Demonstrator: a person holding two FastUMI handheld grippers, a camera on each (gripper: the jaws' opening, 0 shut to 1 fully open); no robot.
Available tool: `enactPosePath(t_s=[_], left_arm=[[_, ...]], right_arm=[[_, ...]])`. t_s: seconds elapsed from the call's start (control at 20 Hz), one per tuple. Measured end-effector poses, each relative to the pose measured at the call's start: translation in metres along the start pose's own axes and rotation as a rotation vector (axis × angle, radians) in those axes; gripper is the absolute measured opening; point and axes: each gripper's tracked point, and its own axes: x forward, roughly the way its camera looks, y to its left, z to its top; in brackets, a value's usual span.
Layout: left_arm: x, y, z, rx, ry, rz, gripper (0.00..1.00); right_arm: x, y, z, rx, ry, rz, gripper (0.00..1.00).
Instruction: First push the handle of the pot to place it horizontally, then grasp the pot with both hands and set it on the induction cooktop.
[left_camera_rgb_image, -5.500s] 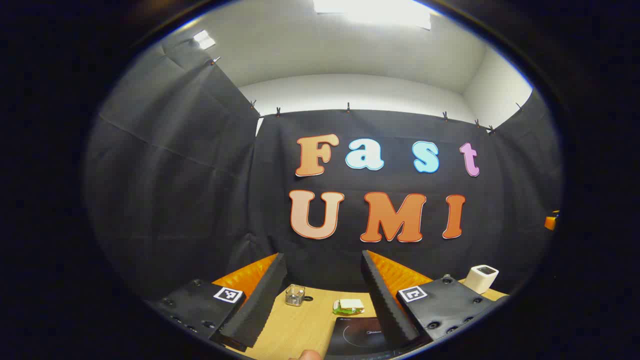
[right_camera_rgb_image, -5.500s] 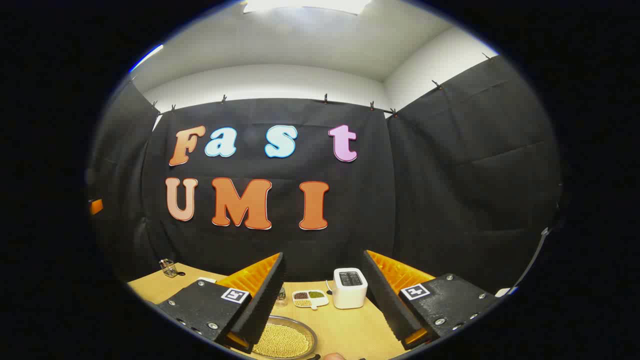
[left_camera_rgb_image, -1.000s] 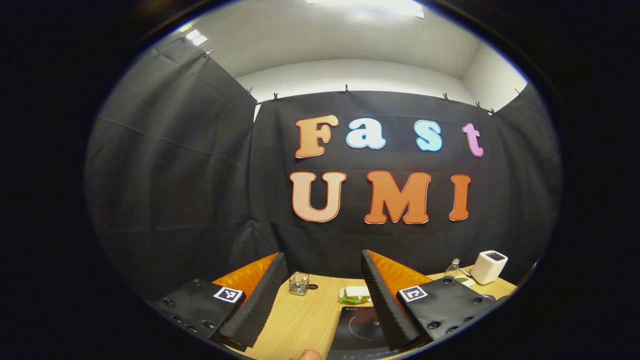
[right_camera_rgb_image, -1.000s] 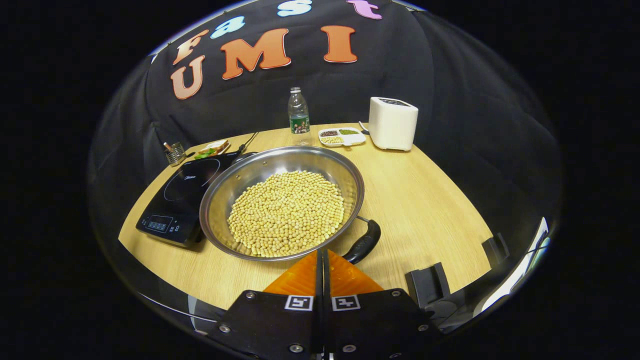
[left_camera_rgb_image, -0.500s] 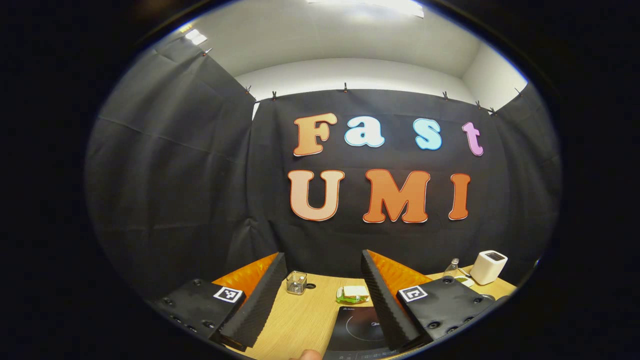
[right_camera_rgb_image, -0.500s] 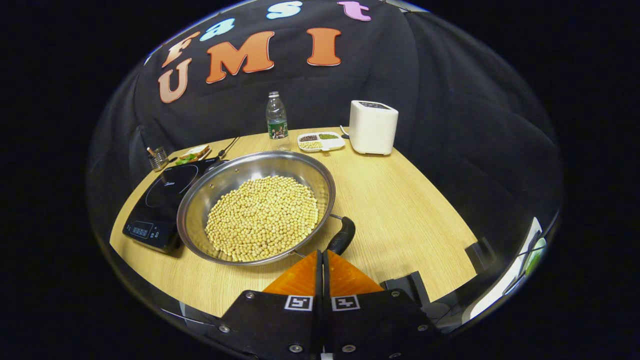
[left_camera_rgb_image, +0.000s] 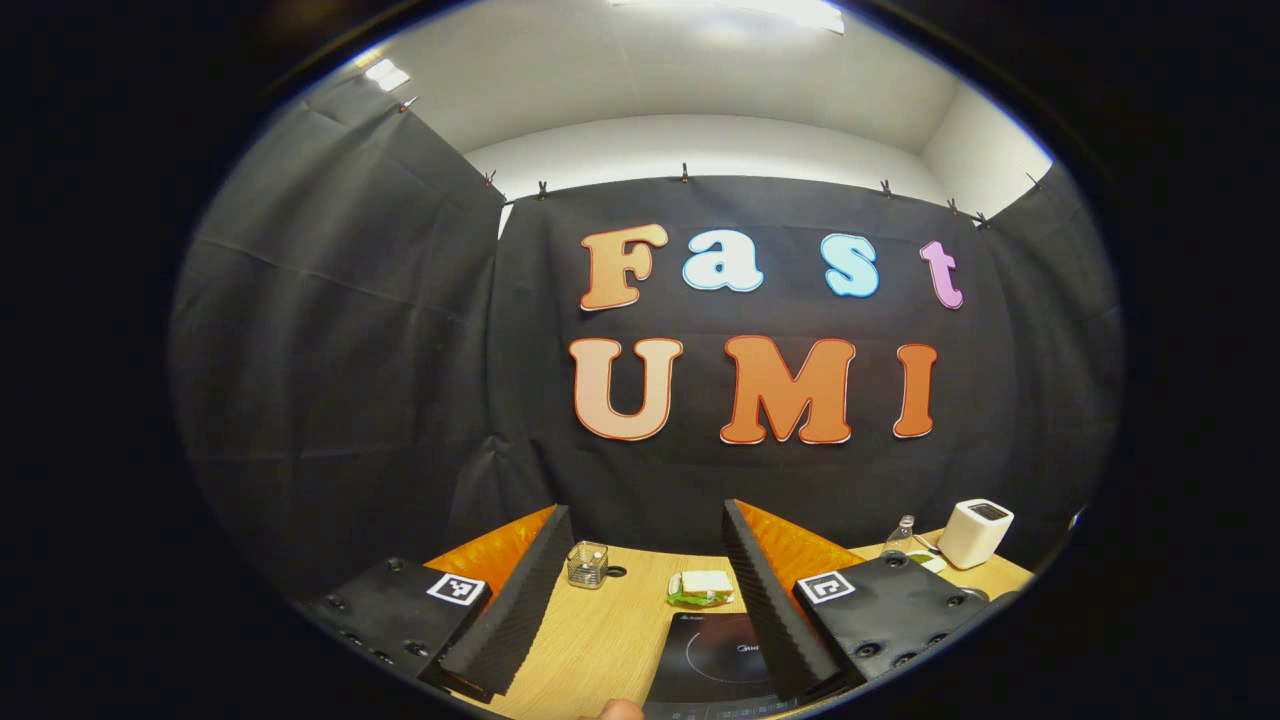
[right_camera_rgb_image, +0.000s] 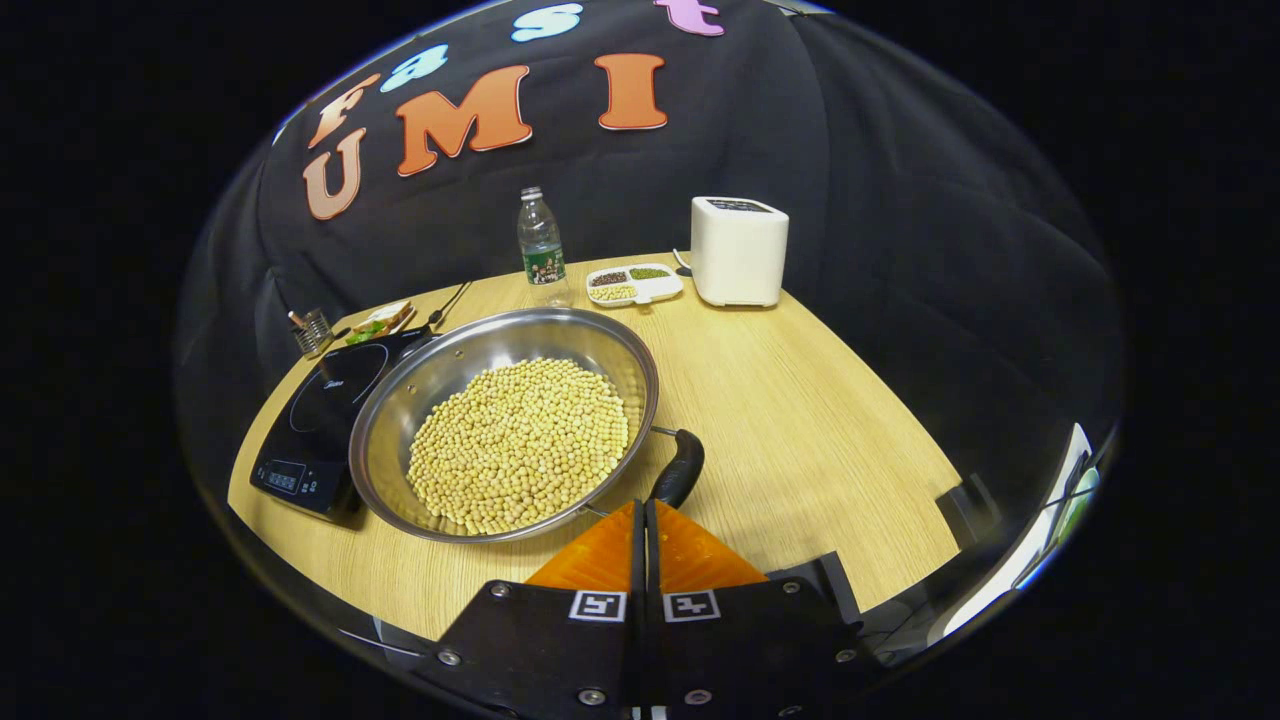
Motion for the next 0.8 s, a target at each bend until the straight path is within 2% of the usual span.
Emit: enactPosePath(t_s=[0.8], left_arm=[[0.017,-0.03,-0.036,-0.005,0.064,-0.021,0.97]], right_arm=[[0.038,-0.019,0.028,-0.03,-0.023,-0.026,0.0]])
